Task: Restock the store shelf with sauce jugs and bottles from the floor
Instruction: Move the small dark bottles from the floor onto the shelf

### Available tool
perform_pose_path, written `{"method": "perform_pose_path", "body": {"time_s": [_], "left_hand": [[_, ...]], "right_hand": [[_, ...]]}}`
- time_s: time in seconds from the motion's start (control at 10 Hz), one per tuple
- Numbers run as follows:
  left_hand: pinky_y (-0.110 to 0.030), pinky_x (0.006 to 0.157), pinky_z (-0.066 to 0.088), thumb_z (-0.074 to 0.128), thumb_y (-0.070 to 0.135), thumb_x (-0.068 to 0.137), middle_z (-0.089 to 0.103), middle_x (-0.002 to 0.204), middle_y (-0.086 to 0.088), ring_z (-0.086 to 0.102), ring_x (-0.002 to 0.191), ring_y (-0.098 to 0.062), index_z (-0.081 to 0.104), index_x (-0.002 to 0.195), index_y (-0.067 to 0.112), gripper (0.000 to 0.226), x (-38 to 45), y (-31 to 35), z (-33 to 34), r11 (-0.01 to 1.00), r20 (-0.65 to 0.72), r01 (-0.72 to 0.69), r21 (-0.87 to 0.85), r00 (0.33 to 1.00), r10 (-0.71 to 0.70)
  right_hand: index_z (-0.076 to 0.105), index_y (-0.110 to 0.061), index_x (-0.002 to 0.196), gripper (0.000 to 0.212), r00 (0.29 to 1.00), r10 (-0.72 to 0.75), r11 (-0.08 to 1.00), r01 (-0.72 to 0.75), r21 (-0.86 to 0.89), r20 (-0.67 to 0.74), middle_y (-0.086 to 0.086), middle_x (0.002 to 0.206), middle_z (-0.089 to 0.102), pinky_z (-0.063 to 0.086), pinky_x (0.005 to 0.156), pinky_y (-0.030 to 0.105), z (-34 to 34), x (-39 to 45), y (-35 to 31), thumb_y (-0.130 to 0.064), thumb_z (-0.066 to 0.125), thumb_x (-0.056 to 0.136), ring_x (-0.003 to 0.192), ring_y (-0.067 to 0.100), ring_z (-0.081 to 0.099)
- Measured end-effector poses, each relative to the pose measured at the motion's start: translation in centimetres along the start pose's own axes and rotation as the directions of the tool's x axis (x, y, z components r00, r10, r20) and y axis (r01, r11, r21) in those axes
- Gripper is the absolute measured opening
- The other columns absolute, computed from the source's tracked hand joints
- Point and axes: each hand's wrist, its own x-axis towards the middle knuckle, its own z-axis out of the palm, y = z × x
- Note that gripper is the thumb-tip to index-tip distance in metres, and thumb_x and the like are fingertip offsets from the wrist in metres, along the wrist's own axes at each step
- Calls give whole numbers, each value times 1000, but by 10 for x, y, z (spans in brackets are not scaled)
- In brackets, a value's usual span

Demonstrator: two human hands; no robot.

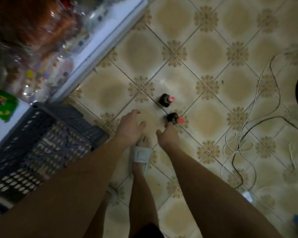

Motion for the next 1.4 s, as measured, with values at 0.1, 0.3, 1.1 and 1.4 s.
{"method": "perform_pose_path", "body": {"time_s": [0.1, 0.3, 1.1, 1.4], "left_hand": [[-44, 105, 42, 53, 34, 98, 49, 142, -5, 39, 134, -27, 40, 141, 21, 47, 16, 16, 41, 990, 100, -78, 117, 993, 66], [-45, 103, 43, 53, 31, 98, 50, 141, -7, 43, 131, -29, 41, 142, 20, 47, 56, 9, 62, 977, 159, -104, 184, 984, 75], [-25, 72, 50, 84, 15, 73, 65, 101, 1, 65, 101, -24, 58, 114, 17, 48, 13, -30, -75, 985, 142, -12, -171, 989, 36], [0, 71, 41, 78, 23, 83, 70, 108, 3, 65, 107, -19, 65, 114, 22, 33, -70, -76, -234, 910, -83, 35, -413, 994, -76]], "right_hand": [[30, -8, 144, 62, 989, 128, 990, -123, 68, -73, 18, 138, 55, 47, 93, 43, -22, 49, 31, -32, 59, 95, 121, 39, 56], [38, -15, 140, 56, 983, 164, 986, -164, 10, -87, 22, 124, 60, 48, 87, 44, -26, 115, 57, -34, 60, 93, 113, 42, 58], [67, -4, 76, 26, 775, -434, 675, 618, -403, 460, 10, 68, 64, 53, 57, 35, -30, -10, -191, -29, 72, 77, 66, 26, 64], [71, -10, 74, 26, 543, -659, 470, 837, -280, 520, 8, 70, 68, 51, 60, 33, -8, -119, -339, -35, 76, 76, 68, 18, 65]]}}
